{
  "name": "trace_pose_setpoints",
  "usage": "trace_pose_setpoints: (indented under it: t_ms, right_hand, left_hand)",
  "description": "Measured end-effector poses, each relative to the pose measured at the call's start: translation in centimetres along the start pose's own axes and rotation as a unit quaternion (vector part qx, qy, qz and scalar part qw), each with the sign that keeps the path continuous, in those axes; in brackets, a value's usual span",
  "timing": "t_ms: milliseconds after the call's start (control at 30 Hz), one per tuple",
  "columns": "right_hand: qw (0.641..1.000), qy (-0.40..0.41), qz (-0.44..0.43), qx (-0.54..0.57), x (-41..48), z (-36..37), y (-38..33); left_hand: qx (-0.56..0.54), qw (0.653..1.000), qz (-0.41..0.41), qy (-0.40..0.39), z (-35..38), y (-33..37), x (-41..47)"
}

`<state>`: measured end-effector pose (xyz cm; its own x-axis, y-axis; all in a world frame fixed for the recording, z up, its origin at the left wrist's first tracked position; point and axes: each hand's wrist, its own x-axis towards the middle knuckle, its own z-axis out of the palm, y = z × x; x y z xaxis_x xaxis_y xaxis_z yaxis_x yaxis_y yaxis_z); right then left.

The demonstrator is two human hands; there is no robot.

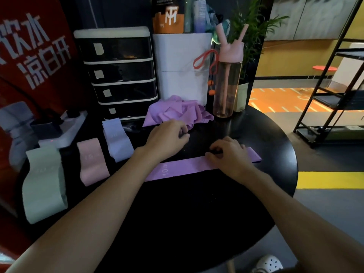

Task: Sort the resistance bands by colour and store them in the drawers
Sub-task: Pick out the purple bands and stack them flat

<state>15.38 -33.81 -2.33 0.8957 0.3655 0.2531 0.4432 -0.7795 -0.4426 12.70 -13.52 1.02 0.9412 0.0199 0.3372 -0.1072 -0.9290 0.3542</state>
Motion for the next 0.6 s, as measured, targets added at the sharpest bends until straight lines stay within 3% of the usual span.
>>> trace_pose_setpoints:
  t_ms: [267, 600]
  right_hand:
    - [1.0, 0.003, -0.018, -0.023, 0.3, 0.8, 0.8]
    - [0.999, 0.008, -0.029, -0.013, 0.5, 1.0, 1.1]
  left_hand:
    - [0.026, 0.997, -0.063, 0.025, 3.4, -2.5, 7.8]
    - [-0.046, 0.996, -0.074, 0.025, 4.6, -1.9, 10.6]
